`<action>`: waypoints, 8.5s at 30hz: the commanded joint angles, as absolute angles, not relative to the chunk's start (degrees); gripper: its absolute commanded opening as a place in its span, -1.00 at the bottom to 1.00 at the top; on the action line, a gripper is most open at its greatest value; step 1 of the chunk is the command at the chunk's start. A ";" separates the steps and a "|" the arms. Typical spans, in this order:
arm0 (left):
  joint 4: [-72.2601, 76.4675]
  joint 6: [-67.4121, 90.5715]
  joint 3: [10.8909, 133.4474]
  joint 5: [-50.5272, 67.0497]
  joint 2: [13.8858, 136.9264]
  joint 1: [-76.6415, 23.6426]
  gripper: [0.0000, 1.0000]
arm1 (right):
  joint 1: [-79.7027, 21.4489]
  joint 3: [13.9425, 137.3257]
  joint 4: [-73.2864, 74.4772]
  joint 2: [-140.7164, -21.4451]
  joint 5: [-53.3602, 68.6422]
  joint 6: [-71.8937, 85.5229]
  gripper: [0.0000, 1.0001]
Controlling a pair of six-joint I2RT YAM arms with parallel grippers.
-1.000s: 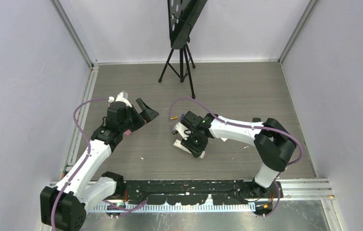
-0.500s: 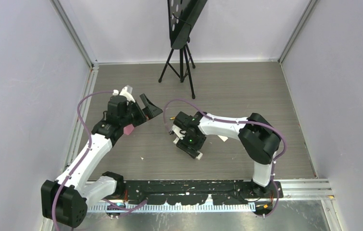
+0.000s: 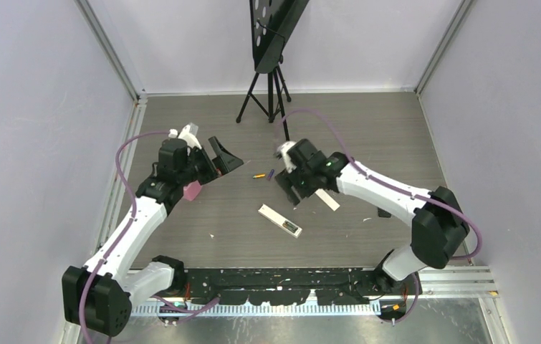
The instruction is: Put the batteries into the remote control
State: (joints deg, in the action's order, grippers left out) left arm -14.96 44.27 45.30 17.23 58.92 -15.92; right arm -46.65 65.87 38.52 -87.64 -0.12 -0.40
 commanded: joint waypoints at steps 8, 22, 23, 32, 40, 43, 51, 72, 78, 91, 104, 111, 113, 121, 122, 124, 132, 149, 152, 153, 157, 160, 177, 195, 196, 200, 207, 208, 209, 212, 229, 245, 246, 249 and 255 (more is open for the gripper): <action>-0.46 44.45 46.11 35.19 66.67 -18.81 0.86 | -34.71 77.42 41.85 -101.86 -9.96 4.50 0.58; 1.15 44.65 45.77 36.51 67.62 -20.13 0.86 | -30.31 81.12 41.45 -112.09 -2.02 -5.54 0.09; 1.29 44.72 45.79 36.70 67.78 -20.17 0.86 | -30.18 81.19 41.86 -112.37 -1.21 -6.30 0.08; 1.32 44.91 46.14 37.35 68.80 -20.30 0.86 | -29.63 81.34 42.30 -114.97 2.39 -8.98 0.16; 0.91 45.22 46.08 36.93 69.04 -20.64 0.86 | -28.65 82.07 45.10 -117.07 8.26 -12.01 -0.25; 0.89 45.65 46.32 34.82 70.19 -22.45 0.85 | -28.61 82.24 45.12 -117.50 5.48 -11.66 -0.32; 4.82 49.37 45.60 32.61 74.99 -26.52 0.79 | -29.39 76.19 39.10 -107.56 7.39 -12.10 -0.36; 8.35 52.22 44.80 27.85 81.76 -28.04 0.70 | -32.38 77.04 37.37 -109.61 0.83 -7.12 0.35; 8.42 52.12 45.04 28.48 82.51 -28.12 0.70 | -32.34 78.75 37.91 -111.57 0.92 -7.03 0.13; 9.30 52.91 44.70 28.72 83.25 -28.69 0.70 | -32.16 77.55 36.44 -110.76 2.66 -6.11 -0.33; 12.04 54.55 43.92 28.56 84.58 -29.30 0.69 | -32.17 73.99 33.99 -102.11 6.82 -4.83 -0.27; 17.03 55.76 42.82 27.32 86.63 -32.74 0.68 | -32.17 72.87 31.42 -99.48 8.40 -0.38 -0.26; 17.99 55.77 43.01 26.51 87.56 -34.17 0.68 | -32.21 72.80 31.25 -98.65 10.03 1.32 -0.25; 19.47 56.48 44.61 22.40 91.85 -39.93 0.64 | -32.13 72.87 30.79 -95.62 15.09 8.46 -0.24; 19.51 56.82 44.84 21.84 92.37 -40.43 0.64 | -32.16 72.86 30.74 -95.28 15.75 9.12 -0.24; 19.51 57.27 45.52 20.69 93.48 -41.25 0.63 | -32.15 72.88 30.59 -94.78 17.27 10.33 -0.24; 24.82 61.41 46.04 18.66 95.87 -42.10 0.26 | -32.17 70.93 27.40 -92.22 21.29 15.61 -0.23; 32.95 68.58 43.09 20.17 95.20 -42.10 -1.00 | -31.99 64.60 21.30 -82.91 13.54 34.52 0.60; 34.21 70.18 42.28 16.93 93.32 -42.10 -1.00 | -31.99 57.70 13.96 -76.94 10.91 46.06 0.60; 34.86 70.63 42.01 15.54 92.65 -42.10 -1.00 | -31.99 55.21 11.48 -73.95 9.89 50.21 0.60; 35.65 70.88 41.91 10.52 89.40 -42.10 -1.00 | -31.99 46.27 5.46 -64.34 6.87 62.79 0.60; 35.64 70.80 41.75 6.62 86.80 -42.10 -1.00 | -31.95 44.02 8.47 -57.86 3.94 66.12 0.60; 41.11 81.86 38.13 -2.72 78.93 -42.16 -1.00 | -32.35 37.43 6.92 -51.57 5.77 79.21 0.44; 44.57 88.63 34.90 -4.76 77.24 -42.12 -1.00 | -34.21 32.49 -19.21 -57.11 10.25 85.25 -0.10; 44.72 88.86 34.95 -4.61 77.38 -42.10 -1.00 | -34.31 32.21 -20.83 -57.13 10.39 85.32 -0.14; 45.41 89.71 34.81 -3.86 77.98 -42.10 -1.00 | -34.47 31.65 -24.71 -56.73 11.15 85.40 -0.46; 42.84 83.63 33.60 -3.19 75.60 -42.10 -0.21 | -34.41 31.29 -19.79 -54.67 9.54 82.20 -0.99; 39.75 81.59 33.50 -3.24 74.07 -42.10 -0.04 | -34.45 31.22 -18.93 -54.28 9.38 81.65 -0.99; 36.12 78.80 33.62 -3.29 73.10 -42.10 0.12 | -34.40 31.37 -17.51 -53.89 9.26 80.68 -0.99; 20.85 69.14 35.00 -3.26 67.50 -41.87 0.51 | -34.34 34.77 -6.12 -53.22 8.85 75.42 -0.99; -17.48 43.83 40.06 13.24 59.13 -22.21 0.81 | -35.33 53.13 36.18 -68.59 31.24 32.16 -0.99; -9.41 45.56 38.94 22.93 72.61 -21.62 0.62 | -35.99 54.73 46.93 -72.87 28.16 24.22 -0.99; -8.44 46.14 38.67 23.59 73.29 -21.62 0.59 | -36.03 54.87 46.95 -73.62 27.45 24.18 -0.99; -6.62 48.63 37.88 24.41 74.73 -21.62 0.51 | -36.04 55.78 46.99 -75.27 23.33 24.90 -0.99; -2.21 52.65 35.36 24.58 75.53 -21.71 0.47 | -36.04 56.82 41.74 -75.09 12.27 30.19 -0.99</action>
State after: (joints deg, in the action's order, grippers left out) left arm -7.46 49.63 36.49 22.81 75.20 -21.93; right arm -35.88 54.13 46.30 -75.90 20.25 26.79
